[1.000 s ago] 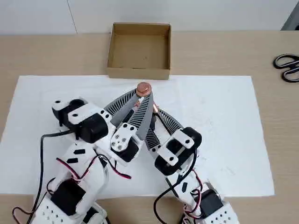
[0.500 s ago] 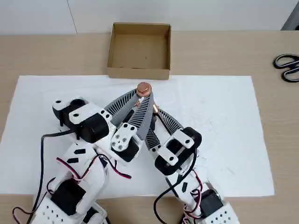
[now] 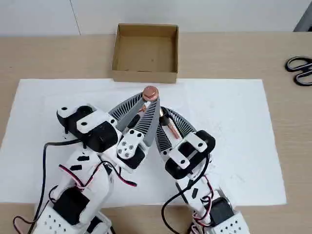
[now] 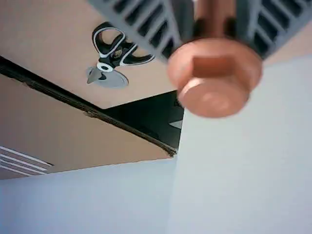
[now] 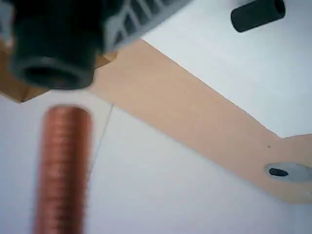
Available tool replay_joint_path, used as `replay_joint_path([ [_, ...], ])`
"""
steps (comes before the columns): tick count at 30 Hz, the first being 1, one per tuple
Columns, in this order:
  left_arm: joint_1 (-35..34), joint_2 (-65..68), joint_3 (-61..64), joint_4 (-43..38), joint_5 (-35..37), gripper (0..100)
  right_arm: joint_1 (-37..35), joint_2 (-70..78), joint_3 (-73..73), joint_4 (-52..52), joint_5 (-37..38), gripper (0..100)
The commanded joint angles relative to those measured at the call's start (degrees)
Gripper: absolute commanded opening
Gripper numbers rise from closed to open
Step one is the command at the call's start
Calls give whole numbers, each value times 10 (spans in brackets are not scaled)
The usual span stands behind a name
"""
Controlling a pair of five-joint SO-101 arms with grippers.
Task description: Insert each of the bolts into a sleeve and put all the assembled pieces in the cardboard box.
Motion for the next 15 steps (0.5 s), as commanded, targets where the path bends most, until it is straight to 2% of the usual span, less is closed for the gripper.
replay_joint_path([
  [1, 2, -8, -5, -9, -4, 6, 0, -7, 2, 1, -4, 5],
  [5, 1, -8, -5, -9, -5, 6, -26, -7, 1, 1, -2, 5],
  [10, -1, -10, -5, -9, -11, 6, -25, -7, 1, 1, -1, 5],
  [15, -1, -11, 1, -8, -79, 6, -24, -8, 0, 1, -1, 5],
])
